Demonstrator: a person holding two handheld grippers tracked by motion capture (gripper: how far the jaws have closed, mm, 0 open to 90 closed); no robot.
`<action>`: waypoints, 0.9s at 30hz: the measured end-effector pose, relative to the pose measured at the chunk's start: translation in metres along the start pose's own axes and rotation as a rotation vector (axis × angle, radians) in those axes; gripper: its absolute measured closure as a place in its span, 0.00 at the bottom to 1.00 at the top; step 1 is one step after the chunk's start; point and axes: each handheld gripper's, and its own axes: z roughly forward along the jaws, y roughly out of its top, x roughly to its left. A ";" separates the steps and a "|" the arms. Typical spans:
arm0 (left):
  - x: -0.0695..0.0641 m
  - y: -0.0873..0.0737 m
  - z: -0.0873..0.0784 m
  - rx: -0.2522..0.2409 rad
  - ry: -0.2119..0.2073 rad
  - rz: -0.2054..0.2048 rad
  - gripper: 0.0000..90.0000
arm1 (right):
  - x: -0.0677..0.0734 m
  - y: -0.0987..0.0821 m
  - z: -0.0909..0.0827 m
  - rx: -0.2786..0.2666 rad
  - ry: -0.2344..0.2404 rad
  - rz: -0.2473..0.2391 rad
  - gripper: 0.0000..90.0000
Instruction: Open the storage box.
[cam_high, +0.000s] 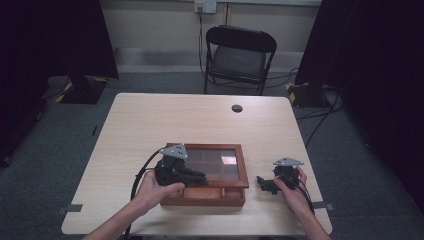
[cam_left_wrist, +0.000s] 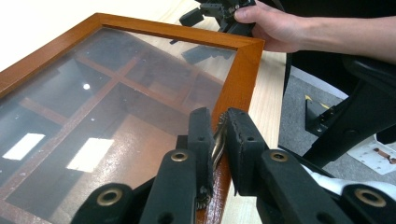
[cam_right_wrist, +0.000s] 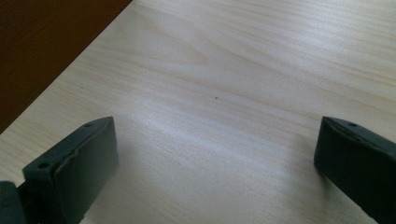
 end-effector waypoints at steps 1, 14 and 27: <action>0.000 0.002 -0.001 -0.002 -0.003 -0.003 0.90 | 0.000 0.000 0.000 0.000 0.000 0.000 0.00; 0.002 0.010 -0.004 0.023 -0.004 0.010 0.90 | 0.000 0.000 0.000 0.000 0.001 0.001 0.00; 0.004 0.020 -0.012 -0.008 -0.004 0.010 0.90 | 0.000 0.000 0.000 0.000 0.000 0.001 0.00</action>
